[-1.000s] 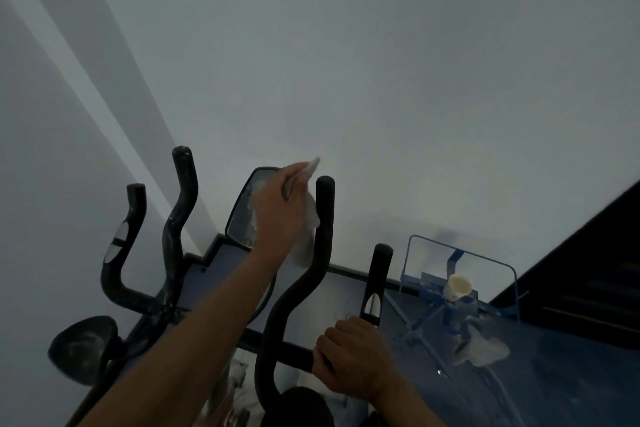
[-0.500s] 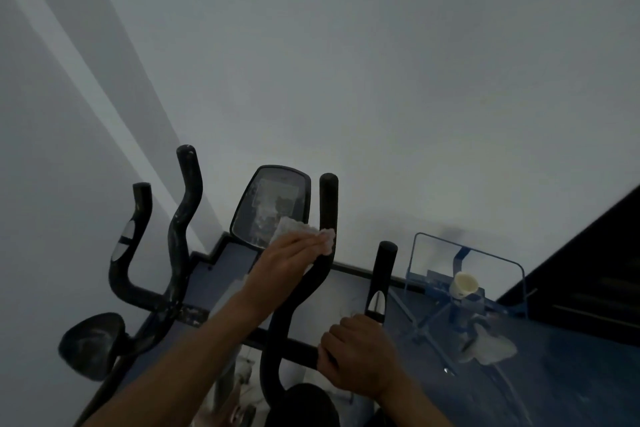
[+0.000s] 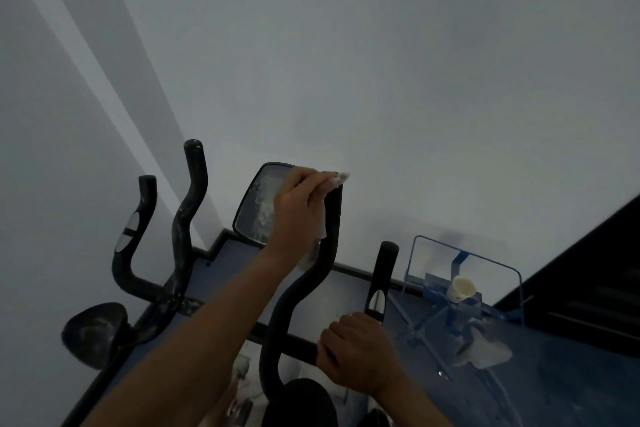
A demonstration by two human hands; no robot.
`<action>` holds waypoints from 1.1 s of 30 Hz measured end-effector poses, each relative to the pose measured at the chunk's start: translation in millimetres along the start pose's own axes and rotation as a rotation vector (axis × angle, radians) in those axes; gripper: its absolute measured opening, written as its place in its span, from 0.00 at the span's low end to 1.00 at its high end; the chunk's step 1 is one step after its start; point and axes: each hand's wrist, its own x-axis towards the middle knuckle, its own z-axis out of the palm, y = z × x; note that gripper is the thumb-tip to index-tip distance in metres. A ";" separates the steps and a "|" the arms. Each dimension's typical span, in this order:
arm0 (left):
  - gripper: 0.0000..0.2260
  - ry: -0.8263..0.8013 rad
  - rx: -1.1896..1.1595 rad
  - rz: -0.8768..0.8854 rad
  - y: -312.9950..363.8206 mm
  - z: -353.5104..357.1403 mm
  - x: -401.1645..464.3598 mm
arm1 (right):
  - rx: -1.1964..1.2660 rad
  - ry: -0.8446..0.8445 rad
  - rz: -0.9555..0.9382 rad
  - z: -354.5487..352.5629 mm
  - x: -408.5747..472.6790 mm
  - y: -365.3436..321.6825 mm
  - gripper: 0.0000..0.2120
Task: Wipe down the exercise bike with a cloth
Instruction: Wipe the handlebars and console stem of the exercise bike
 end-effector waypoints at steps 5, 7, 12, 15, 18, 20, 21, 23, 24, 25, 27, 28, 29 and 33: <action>0.07 -0.147 0.076 0.074 7.9 -2.0 29.9 | 0.000 -0.005 -0.006 -1.2 -0.5 0.7 0.16; 0.07 -0.158 0.101 0.047 -6.0 -6.7 34.4 | 0.001 -0.004 -0.008 -1.8 -0.1 0.5 0.16; 0.07 -0.350 0.105 -0.184 -37.3 -21.3 -31.3 | 0.004 0.011 -0.014 -1.3 0.5 0.8 0.16; 0.07 -0.354 0.048 -0.219 -32.4 -18.0 -64.2 | 0.013 0.034 -0.018 1.1 0.0 0.9 0.17; 0.09 -0.091 -0.054 -0.285 -21.3 -10.6 -42.2 | 0.023 0.053 -0.013 2.9 -0.4 0.7 0.18; 0.07 0.029 -0.097 -0.285 -15.6 -6.0 -26.4 | 0.019 0.062 -0.007 3.7 0.0 0.1 0.18; 0.06 0.026 -0.097 -0.272 -16.8 -2.5 -25.2 | 0.016 0.063 -0.003 4.1 0.3 0.2 0.18; 0.04 -0.084 -0.080 -0.217 -20.5 0.5 -33.9 | 0.015 0.062 0.003 4.4 -0.1 0.5 0.18; 0.03 -0.167 -0.058 -0.181 -24.7 0.3 -43.6 | 0.013 0.056 0.006 4.2 -0.3 0.3 0.18; 0.03 -0.238 -0.035 -0.146 -30.5 -1.2 -54.4 | 0.009 0.050 0.009 3.5 0.3 -0.2 0.18; 0.01 -0.308 0.002 -0.101 -39.3 -7.1 -75.3 | 0.000 0.034 0.006 2.5 0.7 -0.4 0.18; 0.01 -0.302 0.005 -0.116 -41.8 -10.7 -83.7 | -0.005 0.028 0.001 2.2 0.6 -0.2 0.18; 0.02 -0.285 -0.004 -0.153 -42.4 -14.5 -90.2 | -0.013 0.026 -0.005 2.8 0.6 0.4 0.17; 0.03 -0.209 0.040 -0.296 -34.4 -36.8 -118.6 | 0.007 0.019 -0.036 3.3 -0.6 2.7 0.17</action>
